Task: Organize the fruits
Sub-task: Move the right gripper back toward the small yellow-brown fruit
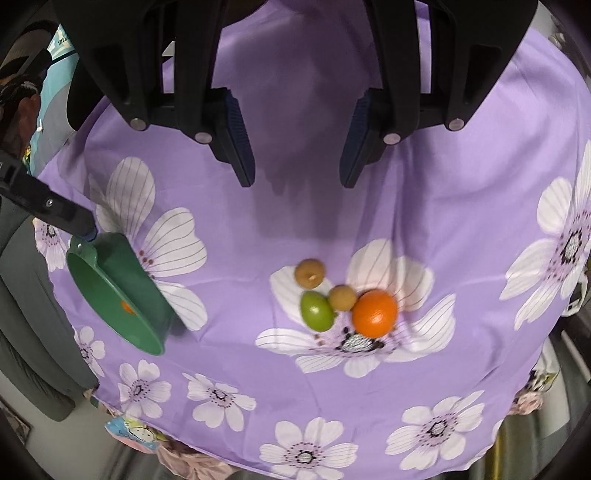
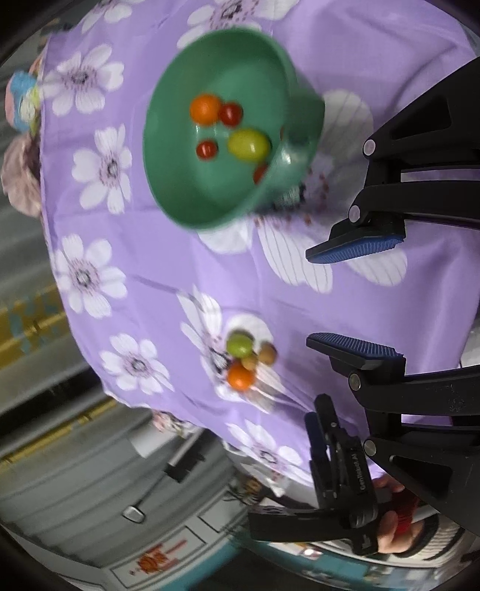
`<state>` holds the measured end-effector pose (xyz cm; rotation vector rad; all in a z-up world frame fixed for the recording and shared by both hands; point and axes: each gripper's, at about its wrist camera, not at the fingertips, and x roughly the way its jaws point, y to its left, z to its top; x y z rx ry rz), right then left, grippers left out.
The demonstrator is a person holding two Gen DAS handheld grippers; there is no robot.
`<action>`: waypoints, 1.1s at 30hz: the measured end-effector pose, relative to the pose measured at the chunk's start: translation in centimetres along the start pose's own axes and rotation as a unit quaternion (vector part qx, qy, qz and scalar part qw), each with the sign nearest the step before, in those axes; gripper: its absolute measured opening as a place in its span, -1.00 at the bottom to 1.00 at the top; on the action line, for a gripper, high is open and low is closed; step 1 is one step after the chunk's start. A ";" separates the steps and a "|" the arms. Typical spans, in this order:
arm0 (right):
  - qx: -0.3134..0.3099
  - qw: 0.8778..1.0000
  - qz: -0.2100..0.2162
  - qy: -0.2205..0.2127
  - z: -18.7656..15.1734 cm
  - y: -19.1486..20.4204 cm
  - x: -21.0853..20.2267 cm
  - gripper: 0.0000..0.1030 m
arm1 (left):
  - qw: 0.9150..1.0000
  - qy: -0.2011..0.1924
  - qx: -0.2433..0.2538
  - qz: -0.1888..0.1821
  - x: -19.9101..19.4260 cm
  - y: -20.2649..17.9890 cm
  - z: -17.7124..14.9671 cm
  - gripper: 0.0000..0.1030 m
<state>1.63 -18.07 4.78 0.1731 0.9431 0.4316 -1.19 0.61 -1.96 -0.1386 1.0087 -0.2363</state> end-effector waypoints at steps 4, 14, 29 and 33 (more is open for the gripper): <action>-0.021 0.999 0.009 0.024 -0.2 1.9 1.6 -0.23 | 1.000 0.003 -0.015 -0.009 -0.3 1.5 -0.7 -0.09; -0.052 0.997 0.017 0.056 -0.2 4.9 3.9 -0.22 | 0.999 -0.021 -0.036 -0.013 -1.5 3.4 -1.0 -0.09; -0.072 0.994 0.009 0.087 0.0 6.7 6.1 -0.22 | 0.999 -0.036 -0.024 -0.026 -1.3 3.7 -0.4 -0.09; -0.072 0.993 0.007 0.091 0.2 6.8 6.6 -0.22 | 0.998 -0.036 -0.029 -0.031 -1.2 4.0 -0.2 -0.09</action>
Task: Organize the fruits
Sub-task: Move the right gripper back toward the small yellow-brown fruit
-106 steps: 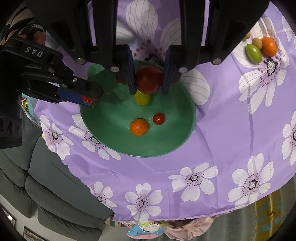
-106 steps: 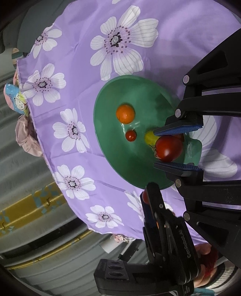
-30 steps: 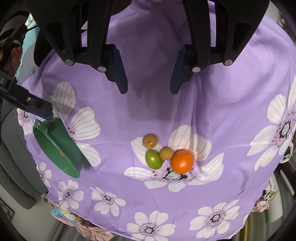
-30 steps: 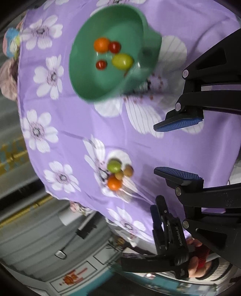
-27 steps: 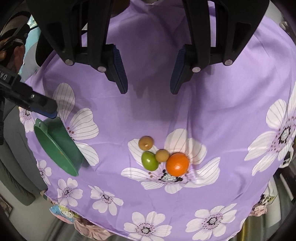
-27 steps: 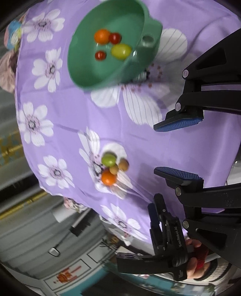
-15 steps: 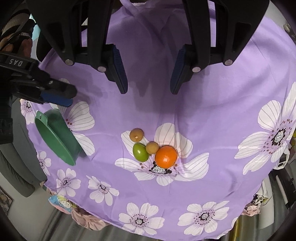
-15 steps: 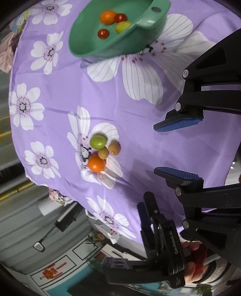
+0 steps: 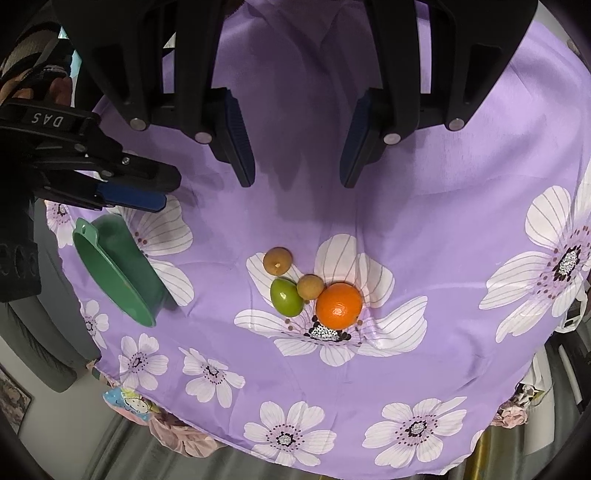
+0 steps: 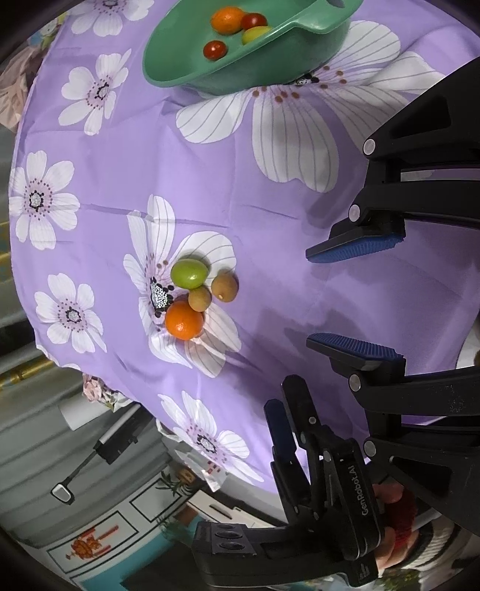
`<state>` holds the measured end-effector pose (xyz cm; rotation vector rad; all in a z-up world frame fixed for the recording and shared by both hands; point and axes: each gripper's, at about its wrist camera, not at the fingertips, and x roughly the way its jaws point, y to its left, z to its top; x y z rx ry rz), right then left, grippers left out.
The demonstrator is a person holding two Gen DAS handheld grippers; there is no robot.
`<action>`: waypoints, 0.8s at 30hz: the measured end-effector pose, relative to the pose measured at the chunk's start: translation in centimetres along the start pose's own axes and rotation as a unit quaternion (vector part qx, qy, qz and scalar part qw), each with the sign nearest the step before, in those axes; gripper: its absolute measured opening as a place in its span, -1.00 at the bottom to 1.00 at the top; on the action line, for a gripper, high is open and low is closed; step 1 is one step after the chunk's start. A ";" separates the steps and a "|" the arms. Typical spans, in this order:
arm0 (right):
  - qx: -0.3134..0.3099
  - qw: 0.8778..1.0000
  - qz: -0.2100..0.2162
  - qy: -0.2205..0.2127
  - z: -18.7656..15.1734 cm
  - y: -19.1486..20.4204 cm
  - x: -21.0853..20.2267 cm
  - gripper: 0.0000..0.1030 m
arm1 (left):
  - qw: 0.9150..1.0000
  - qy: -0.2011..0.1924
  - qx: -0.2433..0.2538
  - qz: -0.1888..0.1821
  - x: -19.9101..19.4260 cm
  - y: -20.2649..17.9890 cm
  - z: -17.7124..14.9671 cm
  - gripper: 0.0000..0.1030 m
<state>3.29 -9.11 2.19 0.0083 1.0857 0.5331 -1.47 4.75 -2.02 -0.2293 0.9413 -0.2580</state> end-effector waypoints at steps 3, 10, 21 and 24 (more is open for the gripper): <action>0.001 1.000 -0.001 0.003 0.3 0.0 0.4 -0.22 | 1.000 -0.001 0.001 -0.006 0.0 0.2 0.3 -0.09; 0.005 1.000 -0.006 0.010 1.0 -0.2 1.5 -0.11 | 1.000 0.002 -0.001 -0.004 0.6 0.6 1.0 0.06; 0.019 1.000 -0.011 0.013 2.2 -1.4 2.8 0.04 | 1.000 0.010 0.003 0.004 1.8 1.2 2.3 0.10; 0.021 1.000 -0.011 0.014 2.5 -1.7 3.1 0.04 | 1.000 0.010 0.005 0.005 2.1 1.4 2.9 0.11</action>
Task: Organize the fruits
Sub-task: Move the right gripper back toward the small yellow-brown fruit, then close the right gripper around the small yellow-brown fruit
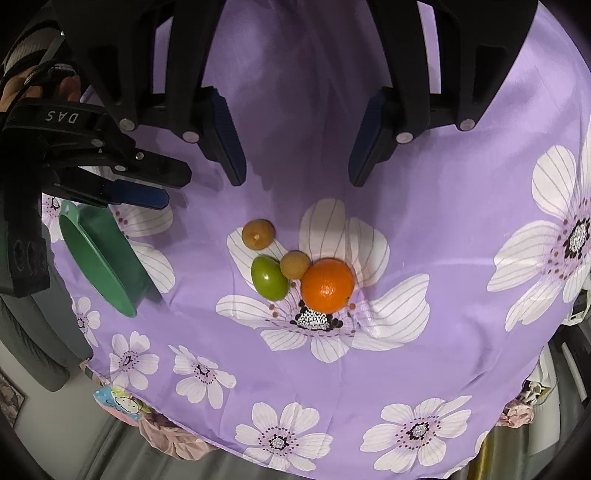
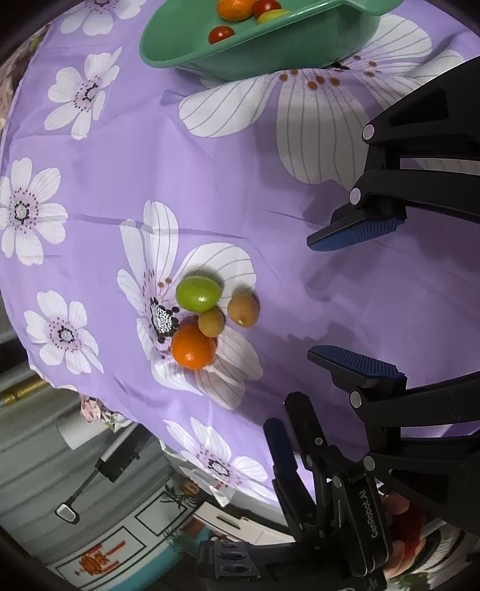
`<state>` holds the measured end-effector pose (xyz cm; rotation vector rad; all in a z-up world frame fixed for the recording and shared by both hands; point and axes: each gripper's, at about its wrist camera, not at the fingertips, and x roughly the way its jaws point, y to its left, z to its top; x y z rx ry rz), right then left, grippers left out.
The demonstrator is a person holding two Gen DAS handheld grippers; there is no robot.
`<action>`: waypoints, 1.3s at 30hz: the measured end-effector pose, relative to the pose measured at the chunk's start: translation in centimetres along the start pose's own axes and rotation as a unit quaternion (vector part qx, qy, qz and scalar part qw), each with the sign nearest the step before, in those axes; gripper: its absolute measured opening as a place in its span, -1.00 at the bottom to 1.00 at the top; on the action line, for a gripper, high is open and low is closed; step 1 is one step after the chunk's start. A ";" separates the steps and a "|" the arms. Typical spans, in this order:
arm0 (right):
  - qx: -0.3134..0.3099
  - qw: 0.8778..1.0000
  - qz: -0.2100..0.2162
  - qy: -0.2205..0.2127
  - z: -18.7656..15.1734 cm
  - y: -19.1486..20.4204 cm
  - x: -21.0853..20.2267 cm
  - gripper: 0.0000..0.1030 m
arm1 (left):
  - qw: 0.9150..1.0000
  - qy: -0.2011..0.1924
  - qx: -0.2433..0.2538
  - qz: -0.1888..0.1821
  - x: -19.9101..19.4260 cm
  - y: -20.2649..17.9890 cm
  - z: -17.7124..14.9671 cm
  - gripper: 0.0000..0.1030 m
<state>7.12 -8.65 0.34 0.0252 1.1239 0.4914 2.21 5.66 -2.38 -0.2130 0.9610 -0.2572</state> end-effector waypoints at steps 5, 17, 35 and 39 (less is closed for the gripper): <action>-0.006 1.000 -0.003 0.001 0.6 0.0 0.5 0.04 | 1.000 0.008 -0.004 -0.013 0.5 0.4 0.8 0.12; -0.030 0.999 -0.009 0.012 1.6 -0.1 2.0 0.04 | 0.998 0.032 -0.004 -0.052 2.3 -0.2 3.1 0.08; -0.079 0.996 0.011 0.042 3.2 0.3 4.9 0.04 | 0.995 0.079 0.047 -0.026 6.5 -0.4 6.8 -0.19; -0.084 0.996 0.012 0.042 3.5 0.3 5.0 0.02 | 0.995 0.082 0.036 -0.040 7.0 0.2 7.4 -0.21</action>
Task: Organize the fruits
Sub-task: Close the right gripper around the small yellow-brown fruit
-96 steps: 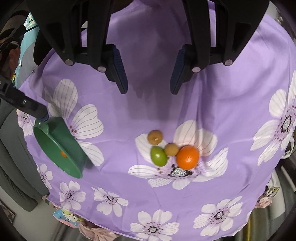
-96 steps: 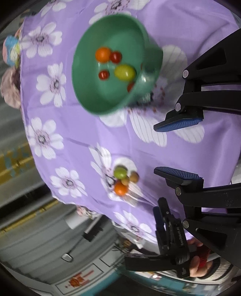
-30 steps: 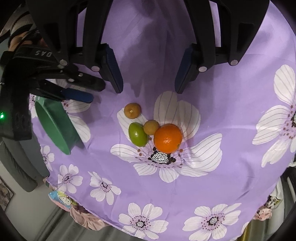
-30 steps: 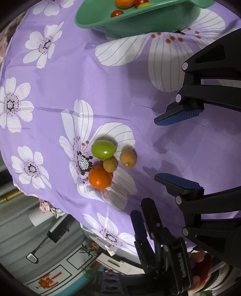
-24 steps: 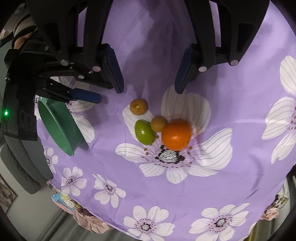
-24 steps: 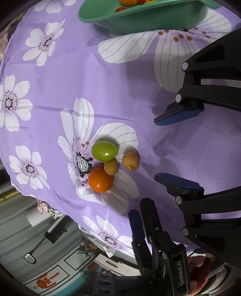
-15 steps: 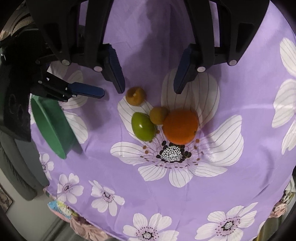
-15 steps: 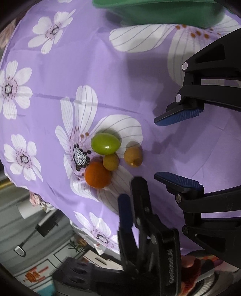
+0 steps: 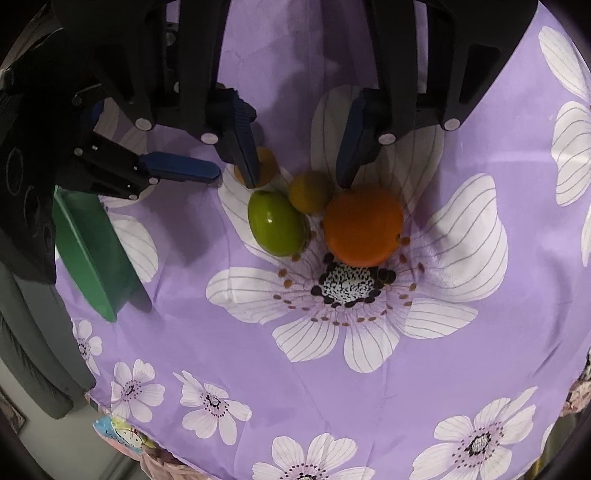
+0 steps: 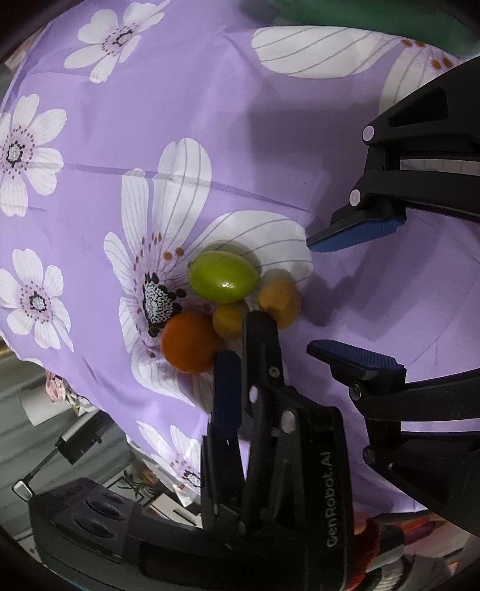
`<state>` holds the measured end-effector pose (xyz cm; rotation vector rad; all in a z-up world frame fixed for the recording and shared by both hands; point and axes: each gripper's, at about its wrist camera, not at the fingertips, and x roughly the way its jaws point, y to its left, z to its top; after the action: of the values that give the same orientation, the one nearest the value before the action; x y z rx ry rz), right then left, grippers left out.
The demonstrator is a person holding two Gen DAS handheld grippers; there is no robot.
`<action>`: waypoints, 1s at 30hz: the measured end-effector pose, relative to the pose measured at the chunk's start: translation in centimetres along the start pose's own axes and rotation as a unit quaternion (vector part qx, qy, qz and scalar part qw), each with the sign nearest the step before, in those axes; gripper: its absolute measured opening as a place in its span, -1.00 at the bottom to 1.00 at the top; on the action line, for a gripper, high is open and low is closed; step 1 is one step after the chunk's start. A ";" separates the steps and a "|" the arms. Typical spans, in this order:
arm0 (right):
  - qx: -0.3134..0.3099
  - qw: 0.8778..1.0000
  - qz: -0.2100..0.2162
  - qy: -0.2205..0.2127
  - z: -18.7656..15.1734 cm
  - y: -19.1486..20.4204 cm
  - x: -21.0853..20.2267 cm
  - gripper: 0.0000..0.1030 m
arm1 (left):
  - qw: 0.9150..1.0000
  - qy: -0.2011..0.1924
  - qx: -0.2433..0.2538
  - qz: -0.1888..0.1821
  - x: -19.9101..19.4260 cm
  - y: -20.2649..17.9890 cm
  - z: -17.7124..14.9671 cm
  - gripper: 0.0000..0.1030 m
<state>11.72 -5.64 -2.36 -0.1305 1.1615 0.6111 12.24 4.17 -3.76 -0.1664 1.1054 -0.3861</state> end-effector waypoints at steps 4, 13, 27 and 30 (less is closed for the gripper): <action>-0.001 1.000 0.002 -0.002 0.1 0.1 0.0 0.02 | 1.000 -0.001 -0.004 -0.002 -0.1 0.4 0.0 -0.27; -0.009 1.000 0.008 -0.006 0.5 0.3 0.1 0.02 | 1.000 -0.004 -0.002 0.007 -0.5 0.6 0.3 -0.27; -0.022 1.000 0.012 -0.009 1.3 0.7 0.8 -0.09 | 0.999 0.020 0.030 0.021 1.5 -0.2 1.2 -0.38; -0.021 1.000 0.012 -0.011 1.2 0.7 0.7 -0.11 | 0.999 0.025 0.039 0.017 2.0 -0.5 1.4 -0.39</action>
<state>12.48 -4.32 -2.36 -0.1450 1.1302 0.6558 14.17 2.90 -4.67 -0.0686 1.1388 -0.4039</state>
